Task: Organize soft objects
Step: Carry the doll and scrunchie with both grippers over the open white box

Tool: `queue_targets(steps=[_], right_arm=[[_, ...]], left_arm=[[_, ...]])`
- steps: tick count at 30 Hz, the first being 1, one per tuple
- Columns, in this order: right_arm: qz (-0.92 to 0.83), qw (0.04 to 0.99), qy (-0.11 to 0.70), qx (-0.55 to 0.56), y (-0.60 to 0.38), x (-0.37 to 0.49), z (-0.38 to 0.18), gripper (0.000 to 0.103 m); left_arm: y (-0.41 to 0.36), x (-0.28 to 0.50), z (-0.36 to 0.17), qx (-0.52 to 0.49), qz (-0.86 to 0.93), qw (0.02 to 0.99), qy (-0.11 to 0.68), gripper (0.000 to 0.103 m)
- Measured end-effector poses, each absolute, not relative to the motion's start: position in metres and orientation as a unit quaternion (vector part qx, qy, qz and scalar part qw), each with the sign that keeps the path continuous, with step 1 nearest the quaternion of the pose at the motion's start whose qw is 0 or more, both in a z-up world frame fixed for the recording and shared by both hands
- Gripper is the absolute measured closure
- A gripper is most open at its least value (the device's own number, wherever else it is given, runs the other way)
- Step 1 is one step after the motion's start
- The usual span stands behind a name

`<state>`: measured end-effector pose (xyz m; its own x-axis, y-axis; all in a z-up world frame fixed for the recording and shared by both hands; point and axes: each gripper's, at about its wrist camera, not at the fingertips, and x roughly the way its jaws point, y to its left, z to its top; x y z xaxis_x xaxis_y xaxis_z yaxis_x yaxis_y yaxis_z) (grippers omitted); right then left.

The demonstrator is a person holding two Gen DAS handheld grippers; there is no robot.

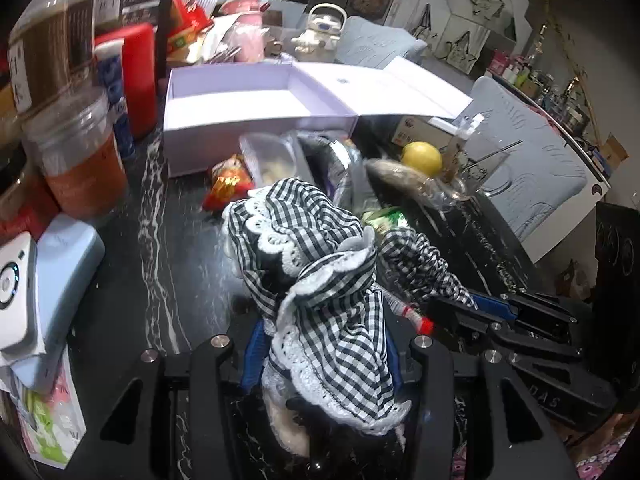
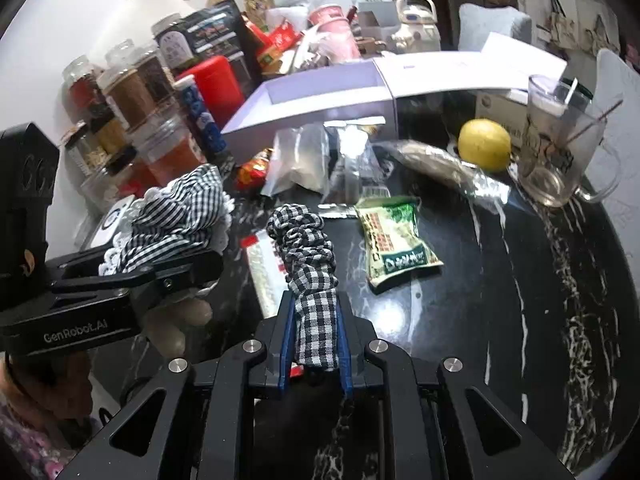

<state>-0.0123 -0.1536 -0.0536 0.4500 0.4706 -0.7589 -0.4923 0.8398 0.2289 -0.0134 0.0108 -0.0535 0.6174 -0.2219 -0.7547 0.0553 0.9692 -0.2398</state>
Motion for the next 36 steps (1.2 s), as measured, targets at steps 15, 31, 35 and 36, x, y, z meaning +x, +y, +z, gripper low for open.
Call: queue_targets(steps=[15, 31, 35, 36], right_arm=[[0.312, 0.868, 0.387, -0.021, -0.152, -0.015, -0.012, 0.085], [0.334, 0.877, 0.344, -0.028, -0.131, 0.025, 0.02, 0.085], [0.332, 0.882, 0.333, -0.031, -0.124, 0.041, 0.029, 0.085], [0.333, 0.883, 0.329, -0.032, -0.121, 0.046, 0.031, 0.085]], left_arm=[[0.003, -0.005, -0.02, -0.097, -0.097, 0.911, 0.389, 0.056], [0.02, 0.029, 0.022, -0.09, -0.091, 0.936, 0.328, 0.056], [0.026, 0.045, 0.032, -0.088, -0.086, 0.942, 0.312, 0.056], [0.028, 0.05, 0.035, -0.088, -0.086, 0.943, 0.309, 0.056]])
